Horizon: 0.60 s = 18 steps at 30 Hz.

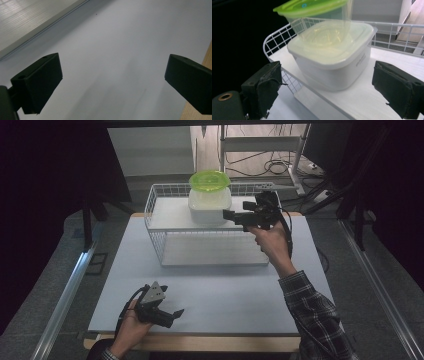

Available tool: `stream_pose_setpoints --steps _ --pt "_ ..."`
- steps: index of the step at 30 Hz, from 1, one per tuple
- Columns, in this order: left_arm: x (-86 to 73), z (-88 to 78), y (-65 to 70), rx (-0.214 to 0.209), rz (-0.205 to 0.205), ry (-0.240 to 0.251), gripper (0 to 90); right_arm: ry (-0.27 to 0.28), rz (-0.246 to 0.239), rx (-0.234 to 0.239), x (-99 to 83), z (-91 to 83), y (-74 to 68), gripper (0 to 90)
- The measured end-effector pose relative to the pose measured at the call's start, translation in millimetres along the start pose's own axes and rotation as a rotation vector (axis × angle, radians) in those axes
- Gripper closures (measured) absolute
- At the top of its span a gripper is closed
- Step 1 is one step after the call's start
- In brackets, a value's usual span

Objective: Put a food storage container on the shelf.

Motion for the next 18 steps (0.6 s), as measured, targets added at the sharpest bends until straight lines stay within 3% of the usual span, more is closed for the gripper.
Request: stream_pose_setpoints --steps 18 --pt "-0.3 0.5 -0.1 -0.004 -0.004 -0.004 1.1 -0.037 -0.083 0.012 -37.3 -7.4 -6.2 7.7"
Point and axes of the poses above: each handheld gripper's, and its own axes: z roughly forward along the jaws, x roughly out of its top, y roughly to its right, the point moved 7 cm from there along z, roughly forward along the jaws, and after that the axes turned 14 degrees about -x, right-handed, at the moved point
